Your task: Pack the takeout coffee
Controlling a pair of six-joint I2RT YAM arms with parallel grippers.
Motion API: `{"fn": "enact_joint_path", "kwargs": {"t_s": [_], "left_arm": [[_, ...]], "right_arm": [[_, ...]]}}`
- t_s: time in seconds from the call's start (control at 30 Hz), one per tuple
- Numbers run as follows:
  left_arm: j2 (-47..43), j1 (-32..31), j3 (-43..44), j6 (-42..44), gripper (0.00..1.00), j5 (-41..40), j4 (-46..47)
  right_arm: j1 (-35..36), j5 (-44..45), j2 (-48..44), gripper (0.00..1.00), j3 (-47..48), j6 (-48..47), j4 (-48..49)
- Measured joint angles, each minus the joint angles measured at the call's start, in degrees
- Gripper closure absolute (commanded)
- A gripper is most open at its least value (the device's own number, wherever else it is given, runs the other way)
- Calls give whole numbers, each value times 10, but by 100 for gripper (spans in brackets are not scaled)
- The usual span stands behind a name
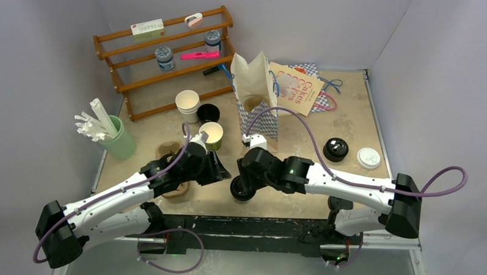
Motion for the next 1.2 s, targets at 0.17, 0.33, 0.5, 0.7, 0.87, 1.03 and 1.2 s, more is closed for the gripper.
{"fn": "enact_joint_path", "kwargs": {"t_s": [0.17,0.33,0.5,0.7,0.87,1.03,1.2], "left_arm": [[11,2,8,25,58,9,2],[45,2,47,73,61,24,0],[76,2,93,120,60,41,-14],[103,2,140,176,47,59,-47],[103,1,157,219,30,71,-76],[116,-41,198,282,18,48,-106],[148,-112,226,385,14,35,-101]], "right_arm": [[-7,-15,-3,43,1,0,-8],[-25,-36,-26,50,0,2,-20],[-36,-68,-70,59,-19,15,-33],[-51,-107,-97,52,-52,26,-41],[-67,-131,-96,51,-56,26,-40],[-85,-127,-118,38,-56,31,-49],[-130,-127,-167,38,-59,36,-67]]}}
